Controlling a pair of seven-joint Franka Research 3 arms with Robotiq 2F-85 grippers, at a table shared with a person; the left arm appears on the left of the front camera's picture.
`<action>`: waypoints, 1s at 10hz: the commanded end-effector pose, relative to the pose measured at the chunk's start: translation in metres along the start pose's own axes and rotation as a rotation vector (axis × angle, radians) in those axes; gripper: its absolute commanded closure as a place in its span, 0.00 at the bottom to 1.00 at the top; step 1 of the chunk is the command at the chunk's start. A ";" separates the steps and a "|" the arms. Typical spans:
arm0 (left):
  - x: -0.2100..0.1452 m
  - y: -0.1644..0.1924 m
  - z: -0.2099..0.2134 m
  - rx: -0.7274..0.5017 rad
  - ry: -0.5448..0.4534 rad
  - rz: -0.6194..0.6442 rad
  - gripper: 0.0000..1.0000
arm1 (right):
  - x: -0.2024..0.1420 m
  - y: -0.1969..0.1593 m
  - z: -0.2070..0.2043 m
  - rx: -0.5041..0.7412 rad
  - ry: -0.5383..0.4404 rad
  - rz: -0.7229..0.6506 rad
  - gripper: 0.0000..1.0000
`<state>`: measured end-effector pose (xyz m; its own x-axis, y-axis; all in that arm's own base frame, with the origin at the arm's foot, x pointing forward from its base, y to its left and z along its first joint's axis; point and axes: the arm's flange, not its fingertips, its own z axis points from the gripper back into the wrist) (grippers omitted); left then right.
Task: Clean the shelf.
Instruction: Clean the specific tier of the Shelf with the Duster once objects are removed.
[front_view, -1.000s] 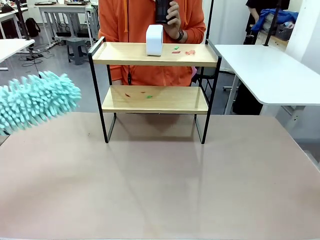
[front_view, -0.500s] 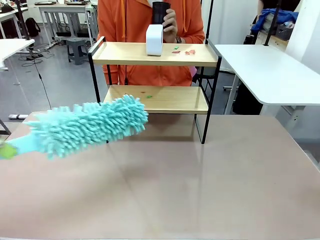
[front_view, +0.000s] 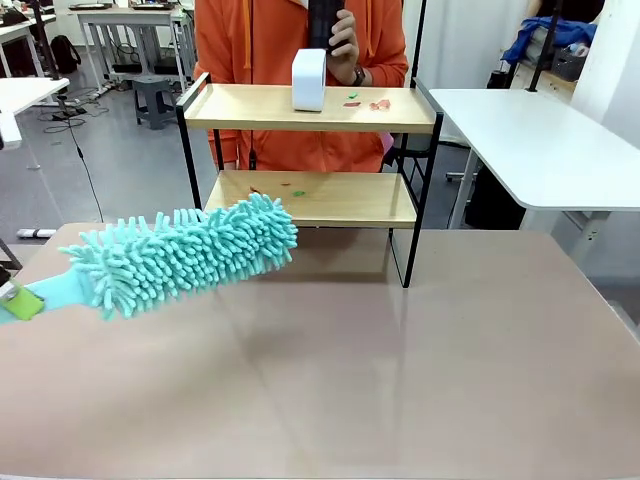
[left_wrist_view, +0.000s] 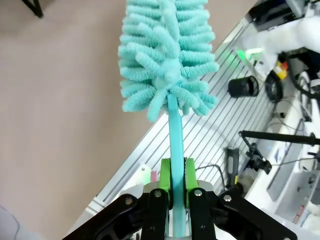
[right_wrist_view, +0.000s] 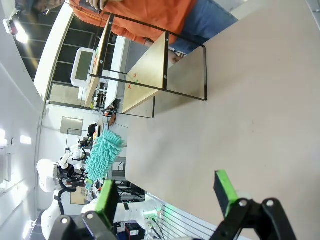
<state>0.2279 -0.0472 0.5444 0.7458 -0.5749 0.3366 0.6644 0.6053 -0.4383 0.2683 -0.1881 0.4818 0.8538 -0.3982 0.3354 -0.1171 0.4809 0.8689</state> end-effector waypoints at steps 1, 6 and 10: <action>0.018 -0.015 -0.028 0.011 -0.056 0.030 0.88 | 0.002 0.000 -0.001 0.014 -0.013 0.025 0.00; 0.058 -0.011 -0.051 0.153 -0.197 0.215 0.88 | 0.002 0.000 -0.001 0.014 -0.013 0.025 0.00; 0.107 0.006 -0.076 0.425 -0.310 0.411 0.88 | 0.002 0.000 -0.001 0.014 -0.013 0.025 0.00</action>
<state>0.3056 -0.1397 0.5366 0.8697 -0.1802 0.4594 0.3425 0.8907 -0.2990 0.2679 -0.1887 0.4816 0.8533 -0.3993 0.3352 -0.1162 0.4812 0.8689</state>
